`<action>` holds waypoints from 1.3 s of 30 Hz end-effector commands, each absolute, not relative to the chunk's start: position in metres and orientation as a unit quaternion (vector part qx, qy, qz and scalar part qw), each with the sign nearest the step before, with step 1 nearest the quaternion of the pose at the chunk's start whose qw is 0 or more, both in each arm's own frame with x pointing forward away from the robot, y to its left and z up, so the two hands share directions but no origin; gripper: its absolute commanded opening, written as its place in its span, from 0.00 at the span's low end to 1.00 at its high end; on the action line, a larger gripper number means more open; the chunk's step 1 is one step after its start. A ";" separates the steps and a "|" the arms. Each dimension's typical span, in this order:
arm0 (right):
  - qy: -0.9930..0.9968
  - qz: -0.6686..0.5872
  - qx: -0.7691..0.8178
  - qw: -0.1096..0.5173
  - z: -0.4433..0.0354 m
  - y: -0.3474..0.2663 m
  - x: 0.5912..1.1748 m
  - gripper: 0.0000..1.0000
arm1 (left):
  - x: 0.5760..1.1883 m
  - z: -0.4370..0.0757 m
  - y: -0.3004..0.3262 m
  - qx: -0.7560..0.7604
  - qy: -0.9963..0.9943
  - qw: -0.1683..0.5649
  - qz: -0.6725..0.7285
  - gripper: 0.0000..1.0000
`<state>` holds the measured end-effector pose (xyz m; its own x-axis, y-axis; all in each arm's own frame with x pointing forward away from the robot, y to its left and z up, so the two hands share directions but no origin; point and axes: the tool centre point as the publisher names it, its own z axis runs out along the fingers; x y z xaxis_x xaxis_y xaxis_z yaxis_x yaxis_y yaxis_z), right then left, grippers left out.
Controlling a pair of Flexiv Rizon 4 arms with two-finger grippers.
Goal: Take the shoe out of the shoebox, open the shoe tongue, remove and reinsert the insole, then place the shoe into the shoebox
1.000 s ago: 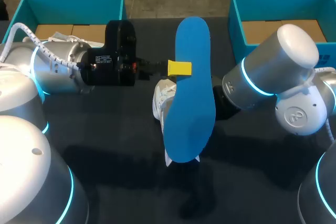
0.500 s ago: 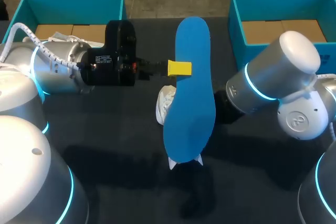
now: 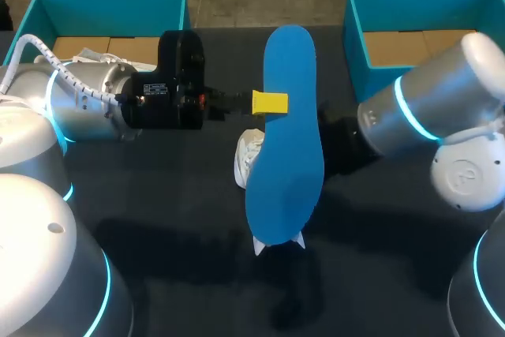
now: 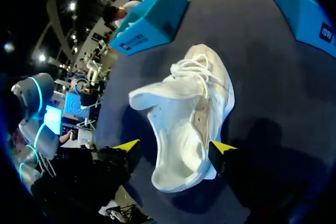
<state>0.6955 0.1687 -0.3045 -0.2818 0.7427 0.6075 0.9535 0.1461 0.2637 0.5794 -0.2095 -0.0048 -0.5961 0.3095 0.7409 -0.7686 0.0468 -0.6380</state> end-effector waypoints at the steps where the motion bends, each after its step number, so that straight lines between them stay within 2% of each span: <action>1: -0.738 -0.360 -0.532 0.207 -0.282 0.147 0.693 1.00 | 0.579 -0.005 -0.211 0.192 -0.598 0.406 0.663 0.00; 15: -0.738 -0.360 -0.532 0.207 -0.282 0.147 0.693 1.00 | 0.579 -0.005 -0.211 0.192 -0.598 0.406 0.663 0.00; 24: -0.722 -0.403 -0.524 0.206 -0.250 0.131 0.703 1.00 | 0.579 -0.005 -0.211 0.192 -0.598 0.406 0.663 0.00; 28: -0.697 -0.425 -0.533 0.223 -0.229 0.123 0.706 1.00 | 0.579 -0.005 -0.211 0.192 -0.598 0.406 0.663 0.00; 32: -0.679 -0.422 -0.548 0.245 -0.213 0.118 0.708 1.00 | 0.589 -0.019 -0.211 0.153 -0.629 0.322 0.691 0.00; 39: -0.661 -0.433 -0.554 0.263 -0.197 0.106 0.709 1.00 | 0.609 -0.034 -0.207 0.116 -0.643 0.233 0.720 0.00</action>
